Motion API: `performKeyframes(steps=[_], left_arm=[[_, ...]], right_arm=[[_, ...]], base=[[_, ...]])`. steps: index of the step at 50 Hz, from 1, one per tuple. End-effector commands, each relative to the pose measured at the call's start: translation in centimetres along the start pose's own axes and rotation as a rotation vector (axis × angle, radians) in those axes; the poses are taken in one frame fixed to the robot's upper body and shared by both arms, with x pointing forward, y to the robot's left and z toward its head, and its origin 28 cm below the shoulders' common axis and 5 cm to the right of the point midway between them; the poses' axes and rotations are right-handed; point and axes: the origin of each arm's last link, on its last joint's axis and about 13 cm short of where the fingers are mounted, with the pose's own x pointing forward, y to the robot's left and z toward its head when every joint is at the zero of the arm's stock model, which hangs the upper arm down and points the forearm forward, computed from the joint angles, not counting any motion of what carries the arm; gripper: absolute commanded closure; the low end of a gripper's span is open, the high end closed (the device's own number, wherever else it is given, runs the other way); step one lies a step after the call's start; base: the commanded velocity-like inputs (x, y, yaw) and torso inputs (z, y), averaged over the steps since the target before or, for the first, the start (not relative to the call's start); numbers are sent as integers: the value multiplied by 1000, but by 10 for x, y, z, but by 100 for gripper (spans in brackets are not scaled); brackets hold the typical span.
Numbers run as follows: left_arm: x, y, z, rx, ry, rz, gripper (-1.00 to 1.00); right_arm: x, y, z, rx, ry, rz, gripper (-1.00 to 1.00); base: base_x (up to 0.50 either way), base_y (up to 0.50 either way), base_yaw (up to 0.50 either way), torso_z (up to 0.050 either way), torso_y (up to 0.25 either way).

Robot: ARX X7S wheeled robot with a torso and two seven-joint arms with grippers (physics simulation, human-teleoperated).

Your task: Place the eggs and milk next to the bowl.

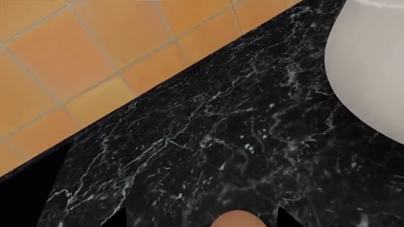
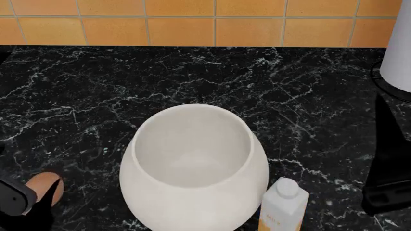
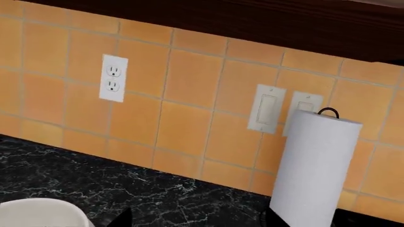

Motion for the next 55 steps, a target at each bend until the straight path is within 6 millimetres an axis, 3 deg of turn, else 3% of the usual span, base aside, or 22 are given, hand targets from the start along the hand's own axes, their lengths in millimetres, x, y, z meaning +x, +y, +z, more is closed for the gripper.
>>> performKeyframes(steps=[1,20,55], left_arm=[[-7,5,-11,-31,40,-113,-100],[-19,10,-18,-48,45,-194,-100],[2,10,-32,-43,84,-184,-100]], right_arm=[[-2,-2,-2,27,-1,-12,-100],[-4,1,1,21,10,11,-100],[-7,4,2,19,26,23,-100]], base=[[0,0,0,0,0],[0,0,0,0,0],[0,0,0,0,0]])
